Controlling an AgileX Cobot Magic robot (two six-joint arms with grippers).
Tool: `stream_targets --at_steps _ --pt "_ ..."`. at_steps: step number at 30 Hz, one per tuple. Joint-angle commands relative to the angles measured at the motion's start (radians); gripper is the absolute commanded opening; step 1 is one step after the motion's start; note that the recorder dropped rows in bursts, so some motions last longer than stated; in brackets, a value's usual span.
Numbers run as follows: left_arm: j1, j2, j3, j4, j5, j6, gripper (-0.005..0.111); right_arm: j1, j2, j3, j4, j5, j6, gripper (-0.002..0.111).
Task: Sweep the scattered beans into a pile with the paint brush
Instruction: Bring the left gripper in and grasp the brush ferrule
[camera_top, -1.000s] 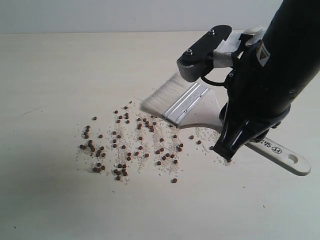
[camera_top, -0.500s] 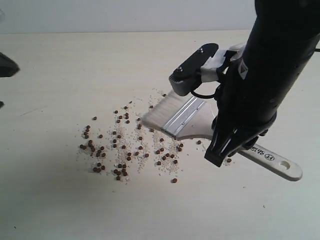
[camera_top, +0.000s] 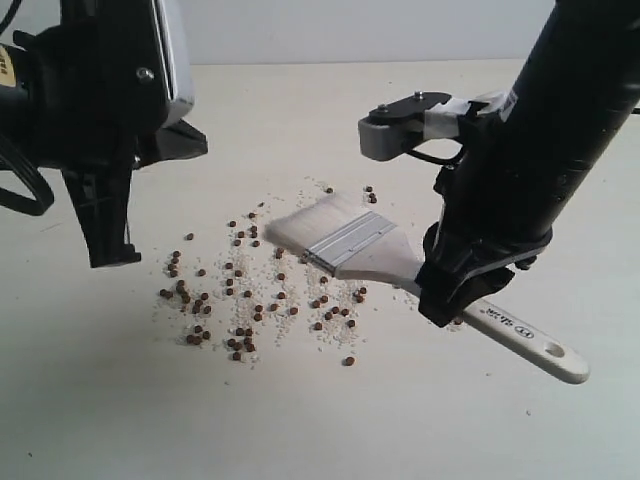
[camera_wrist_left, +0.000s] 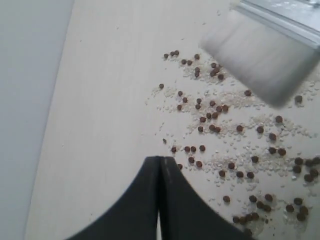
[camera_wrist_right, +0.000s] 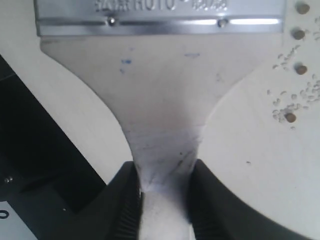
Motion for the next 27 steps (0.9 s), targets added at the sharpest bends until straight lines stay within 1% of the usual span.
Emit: stream_targets --at_steps 1,2,3,5,6,8,11,13,16,19,22,27 --pt "-0.050 0.000 -0.002 -0.006 0.037 0.136 0.005 -0.063 -0.002 -0.010 0.036 0.017 -0.070 0.000" --pt "-0.070 0.000 -0.002 -0.006 0.039 0.169 0.016 -0.074 0.009 -0.010 0.036 0.017 -0.077 0.000" --pt "-0.092 0.000 -0.002 -0.006 0.039 0.220 0.030 -0.082 0.028 -0.010 0.038 0.008 -0.085 0.000" --pt "-0.127 0.000 -0.002 -0.006 0.037 0.286 0.043 -0.082 0.049 -0.012 0.049 -0.018 -0.087 0.000" --pt "-0.142 0.000 -0.001 -0.006 0.030 0.310 0.045 -0.082 0.062 -0.022 0.069 -0.017 -0.087 0.000" --pt "-0.170 0.000 0.002 -0.004 0.028 0.363 0.046 -0.082 0.083 -0.047 0.108 0.000 -0.098 0.000" --pt "-0.189 0.000 0.002 -0.004 0.022 0.434 0.046 -0.082 0.085 -0.071 0.136 0.005 -0.122 0.000" --pt "-0.203 0.002 0.002 -0.004 -0.007 0.476 0.046 -0.082 0.085 -0.092 0.143 0.019 -0.129 0.000" --pt "-0.205 0.020 0.002 -0.004 -0.042 0.492 0.046 -0.082 0.085 -0.102 0.143 0.021 -0.133 0.000" --pt "-0.205 0.049 0.002 -0.004 -0.055 0.553 0.046 -0.082 0.085 -0.103 0.137 0.021 -0.138 0.000" --pt "-0.205 0.087 0.002 -0.004 -0.102 0.616 0.046 -0.082 0.085 -0.103 0.130 0.021 -0.132 0.000" --pt "-0.205 0.100 0.002 -0.004 -0.125 0.662 0.046 -0.082 0.085 -0.103 0.130 0.005 -0.124 0.000"
